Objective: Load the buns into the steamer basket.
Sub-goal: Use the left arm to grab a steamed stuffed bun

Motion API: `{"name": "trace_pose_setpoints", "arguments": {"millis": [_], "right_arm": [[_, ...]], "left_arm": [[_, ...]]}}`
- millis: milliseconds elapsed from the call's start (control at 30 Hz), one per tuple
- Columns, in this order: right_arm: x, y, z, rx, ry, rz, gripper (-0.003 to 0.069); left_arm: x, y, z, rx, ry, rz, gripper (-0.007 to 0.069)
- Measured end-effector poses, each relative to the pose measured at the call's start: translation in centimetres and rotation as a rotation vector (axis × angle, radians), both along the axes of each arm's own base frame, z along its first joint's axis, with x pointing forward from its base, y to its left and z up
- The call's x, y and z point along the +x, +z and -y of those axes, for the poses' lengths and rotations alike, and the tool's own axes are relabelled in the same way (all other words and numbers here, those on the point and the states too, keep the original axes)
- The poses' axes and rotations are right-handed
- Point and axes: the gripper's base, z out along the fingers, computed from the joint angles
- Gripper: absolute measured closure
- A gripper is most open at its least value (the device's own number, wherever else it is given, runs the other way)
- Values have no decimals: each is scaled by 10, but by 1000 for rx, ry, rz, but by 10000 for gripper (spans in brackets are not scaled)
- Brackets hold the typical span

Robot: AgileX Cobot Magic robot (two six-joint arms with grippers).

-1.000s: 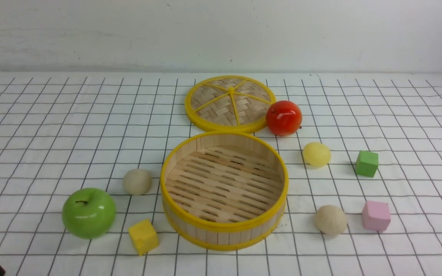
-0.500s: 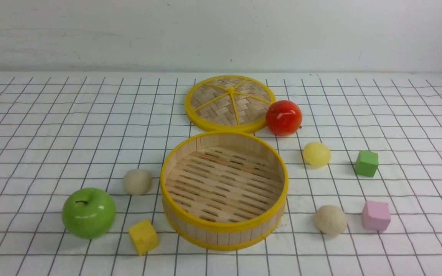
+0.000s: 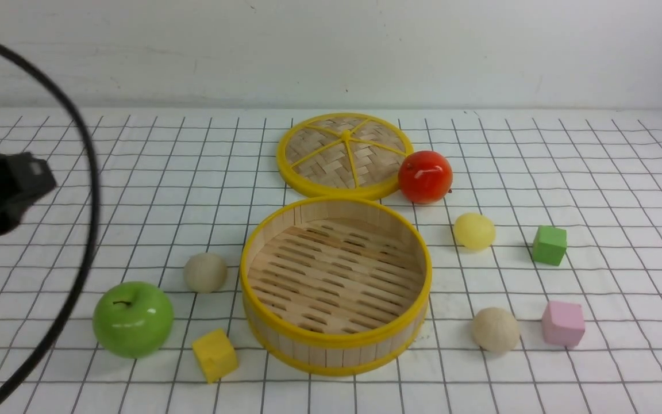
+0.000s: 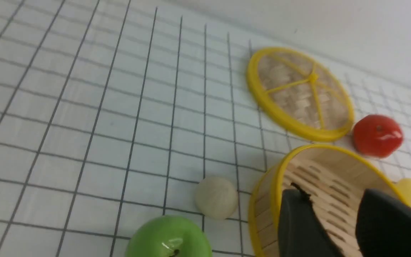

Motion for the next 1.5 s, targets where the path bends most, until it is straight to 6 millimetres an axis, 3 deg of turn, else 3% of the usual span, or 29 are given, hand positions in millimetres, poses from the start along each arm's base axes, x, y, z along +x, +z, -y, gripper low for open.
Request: {"name": "trace_pose_setpoints", "arguments": {"millis": [233,400,467,500,667,900,1200,1400,1500], "right_arm": [[0,0,0,0,0,0,418],[0,0,0,0,0,0,418],[0,0,0,0,0,0,418],[0,0,0,0,0,0,418],[0,0,0,0,0,0,418],[0,0,0,0,0,0,418],[0,0,0,0,0,0,418],[0,0,0,0,0,0,418],[0,0,0,0,0,0,418]], "left_arm": [[67,-51,10,10,4,-225,386],[114,-61,20,68,-75,-444,386],[124,-63,22,96,-105,-477,386],[139,-63,28,146,-158,-515,386],[175,-72,53,273,-244,-587,386],[203,-103,71,295,-148,-696,386],[212,-142,73,278,-112,-785,386],[215,-147,73,277,-112,-787,390],[215,-147,74,277,-112,-787,428]]}}
